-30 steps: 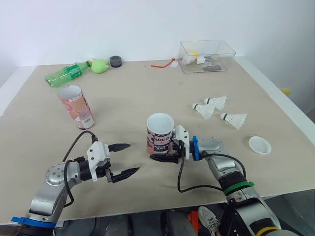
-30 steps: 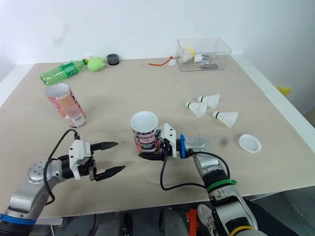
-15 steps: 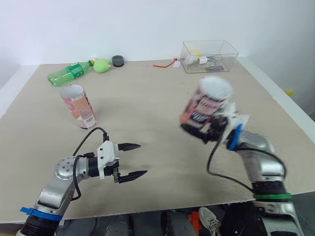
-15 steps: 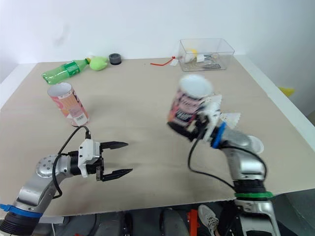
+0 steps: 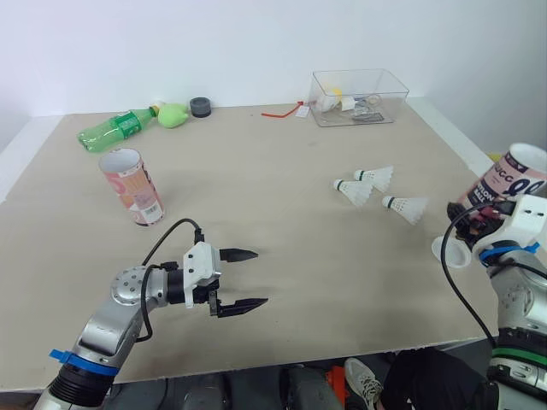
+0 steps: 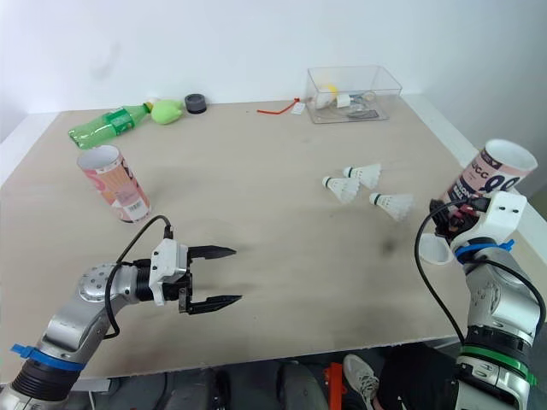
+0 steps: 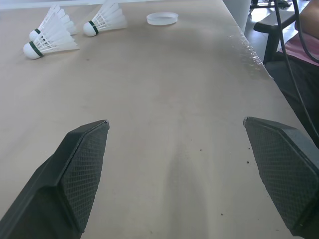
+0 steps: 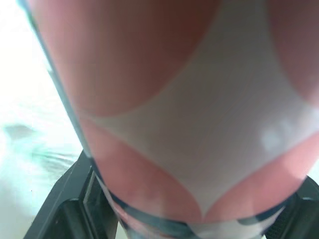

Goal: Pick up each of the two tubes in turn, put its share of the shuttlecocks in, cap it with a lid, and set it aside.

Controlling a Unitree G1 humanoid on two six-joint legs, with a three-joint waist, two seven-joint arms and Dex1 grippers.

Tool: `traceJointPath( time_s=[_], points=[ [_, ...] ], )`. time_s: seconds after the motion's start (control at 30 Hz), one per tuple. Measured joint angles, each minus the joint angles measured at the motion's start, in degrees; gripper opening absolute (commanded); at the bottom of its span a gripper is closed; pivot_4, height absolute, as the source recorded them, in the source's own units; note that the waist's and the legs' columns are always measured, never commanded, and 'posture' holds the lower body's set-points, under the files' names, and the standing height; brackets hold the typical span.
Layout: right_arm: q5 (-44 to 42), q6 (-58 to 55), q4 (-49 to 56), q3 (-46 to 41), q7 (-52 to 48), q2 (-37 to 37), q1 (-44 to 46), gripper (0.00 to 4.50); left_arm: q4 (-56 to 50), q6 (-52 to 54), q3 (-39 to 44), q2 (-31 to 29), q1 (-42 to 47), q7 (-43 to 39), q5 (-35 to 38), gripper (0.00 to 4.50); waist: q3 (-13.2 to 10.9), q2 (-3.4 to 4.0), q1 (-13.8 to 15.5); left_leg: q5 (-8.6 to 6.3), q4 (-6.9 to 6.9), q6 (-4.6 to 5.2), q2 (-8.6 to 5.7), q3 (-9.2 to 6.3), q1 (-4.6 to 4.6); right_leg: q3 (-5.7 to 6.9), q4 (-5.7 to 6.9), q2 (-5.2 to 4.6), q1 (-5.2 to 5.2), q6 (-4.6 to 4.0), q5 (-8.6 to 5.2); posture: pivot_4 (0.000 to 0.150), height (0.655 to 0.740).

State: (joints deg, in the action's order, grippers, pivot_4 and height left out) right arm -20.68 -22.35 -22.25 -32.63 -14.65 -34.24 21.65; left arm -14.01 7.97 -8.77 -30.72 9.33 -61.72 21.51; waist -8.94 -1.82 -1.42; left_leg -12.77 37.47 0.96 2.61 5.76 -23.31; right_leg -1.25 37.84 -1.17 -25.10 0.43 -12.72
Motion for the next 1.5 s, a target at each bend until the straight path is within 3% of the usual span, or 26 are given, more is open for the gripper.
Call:
traceJointPath(
  time_s=[0.6, 0.7, 0.9, 1.03, 1.5],
  points=[
    [0.16, 5.77, -8.99, -3.63, 5.72, -0.73, -0.87, 3.31, -2.36, 3.74, -0.37, 0.4, 2.36, 0.5, 1.92, 4.5, 0.0, 0.02, -0.07, -0.01, 0.0, 0.01, -0.04, 0.03, 0.02, -0.06, -0.01, -0.02, 0.05, 0.1, -0.01, 0.15, 0.74],
    [-0.06, 6.16, -9.17, -3.63, 5.26, -0.73, -1.05, 4.36, -2.35, 3.74, -0.38, 0.4, 2.68, 0.47, 1.92, 4.5, 0.0, 0.02, -0.06, -0.01, 0.0, 0.01, -0.05, 0.02, 0.03, -0.05, -0.02, -0.03, 0.07, 0.1, -0.01, 0.15, 0.74],
    [-0.1, 6.1, -9.0, -3.31, 4.88, -0.7, -2.86, 4.45, -2.22, 3.73, -0.43, 0.43, 3.3, 0.29, 1.86, 4.5, 0.0, 0.02, -0.05, -0.01, 0.0, 0.01, -0.05, 0.01, 0.03, -0.04, -0.04, -0.03, 0.08, 0.11, -0.01, 0.15, 0.74],
    [-0.58, 4.33, -5.04, -3.14, 5.02, 0.28, -4.72, 4.45, -2.19, 3.72, -0.51, 0.58, 3.35, 0.21, 1.71, 4.5, 0.0, 0.03, -0.04, -0.01, 0.0, 0.01, -0.03, -0.01, 0.04, -0.03, -0.04, -0.02, 0.08, 0.11, -0.01, 0.15, 0.74],
    [-4.93, -8.92, 23.2, -4.36, 10.6, 5.7, -18.45, 4.45, -0.39, 3.28, -2.06, 1.58, 4.23, -0.14, 1.11, 4.5, 0.02, 0.07, 0.06, -0.01, 0.0, 0.0, 0.0, -0.02, 0.01, -0.01, -0.05, -0.02, 0.05, 0.11, -0.03, 0.15, 0.74]
  ],
)
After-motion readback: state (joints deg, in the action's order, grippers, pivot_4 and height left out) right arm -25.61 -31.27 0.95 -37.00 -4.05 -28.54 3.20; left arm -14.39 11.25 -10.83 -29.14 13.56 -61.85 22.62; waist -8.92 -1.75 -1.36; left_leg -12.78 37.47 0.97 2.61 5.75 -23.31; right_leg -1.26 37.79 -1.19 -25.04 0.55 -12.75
